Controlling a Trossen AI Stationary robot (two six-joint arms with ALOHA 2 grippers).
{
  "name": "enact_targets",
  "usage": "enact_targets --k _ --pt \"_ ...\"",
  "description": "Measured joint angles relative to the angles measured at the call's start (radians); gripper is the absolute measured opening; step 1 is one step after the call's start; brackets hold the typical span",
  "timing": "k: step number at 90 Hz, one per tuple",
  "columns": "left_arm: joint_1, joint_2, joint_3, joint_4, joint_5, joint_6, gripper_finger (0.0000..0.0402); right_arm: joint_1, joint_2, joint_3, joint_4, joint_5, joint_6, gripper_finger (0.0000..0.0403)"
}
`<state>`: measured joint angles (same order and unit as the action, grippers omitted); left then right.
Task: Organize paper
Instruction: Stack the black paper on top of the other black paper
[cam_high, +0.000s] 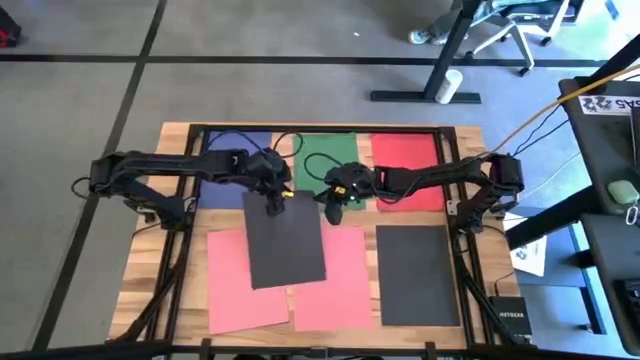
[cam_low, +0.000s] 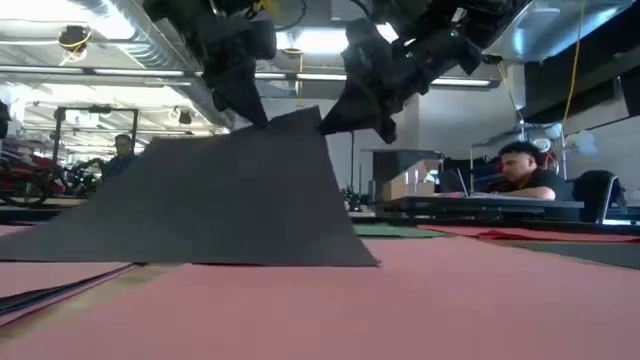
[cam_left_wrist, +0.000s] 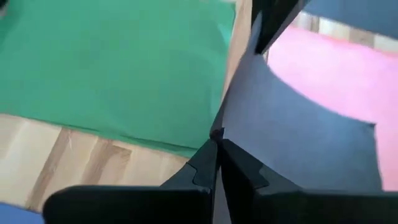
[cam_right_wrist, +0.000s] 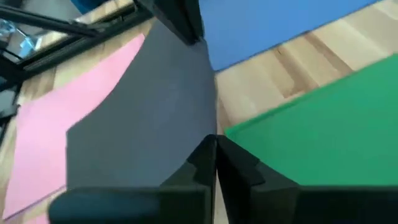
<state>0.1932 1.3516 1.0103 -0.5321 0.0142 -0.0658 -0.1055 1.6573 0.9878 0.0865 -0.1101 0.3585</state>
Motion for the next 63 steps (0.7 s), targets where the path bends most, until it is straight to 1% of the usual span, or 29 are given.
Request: enact_targets --k 11,22,36,55,63 --pt "0.000 -0.003 0.000 -0.003 0.000 0.006 0.0002 0.001 0.000 0.000 0.010 -0.029 -0.004 0.0000" --pt "0.000 -0.003 0.000 -0.006 0.000 0.006 0.0001 0.001 0.000 0.000 0.037 -0.029 0.000 0.0001" --pt "0.000 -0.003 0.000 -0.005 0.000 -0.001 0.0000 0.000 0.000 0.000 0.044 0.013 0.010 0.0001" --pt "0.000 -0.003 0.000 0.000 0.000 -0.006 0.0000 -0.001 0.000 0.000 0.102 0.055 0.034 0.0001" --pt "-0.002 -0.003 0.000 0.001 0.000 -0.009 0.0000 -0.003 0.000 0.000 0.102 0.058 0.035 0.0001"
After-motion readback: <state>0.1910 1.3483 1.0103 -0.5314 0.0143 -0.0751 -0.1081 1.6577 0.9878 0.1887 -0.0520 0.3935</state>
